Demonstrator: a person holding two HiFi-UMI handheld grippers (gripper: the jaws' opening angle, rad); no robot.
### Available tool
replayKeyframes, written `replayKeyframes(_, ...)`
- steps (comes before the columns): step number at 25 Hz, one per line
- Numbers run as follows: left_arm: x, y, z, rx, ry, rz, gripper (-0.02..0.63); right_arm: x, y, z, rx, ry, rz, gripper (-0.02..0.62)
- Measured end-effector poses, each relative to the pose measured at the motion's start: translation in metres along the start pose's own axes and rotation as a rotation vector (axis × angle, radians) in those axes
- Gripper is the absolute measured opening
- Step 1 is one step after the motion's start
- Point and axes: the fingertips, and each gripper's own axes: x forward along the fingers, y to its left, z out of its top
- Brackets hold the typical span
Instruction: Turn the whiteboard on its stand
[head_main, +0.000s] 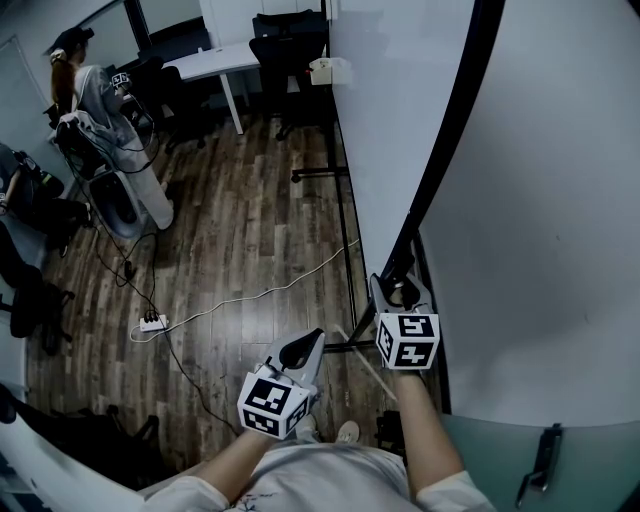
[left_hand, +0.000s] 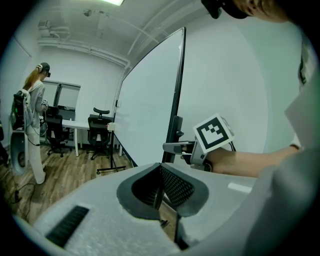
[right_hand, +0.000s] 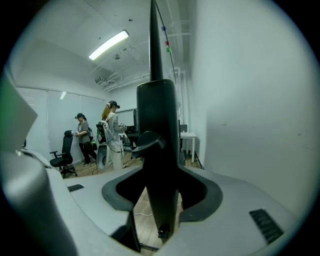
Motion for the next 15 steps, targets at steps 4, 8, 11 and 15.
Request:
replayKeyframes(4,-0.002,0.001,0.001,-0.002,-0.004,0.003,0.011,0.000,0.000,0.001,-0.011,0.002,-0.008,0.196)
replayKeyframes(8,-0.004,0.001,0.004,-0.006,-0.001,0.005,0.011,0.000,0.000,0.005,-0.019,0.003,-0.011,0.195)
replayKeyframes(11,-0.006,0.000,0.002,-0.006,-0.002,0.008,0.011,0.000,-0.001,0.002,-0.022,0.005,-0.015,0.193)
replayKeyframes(15,-0.013,-0.001,-0.004,-0.006,-0.004,0.013,0.011,-0.003,0.001,-0.002,-0.027,0.002,-0.023,0.192)
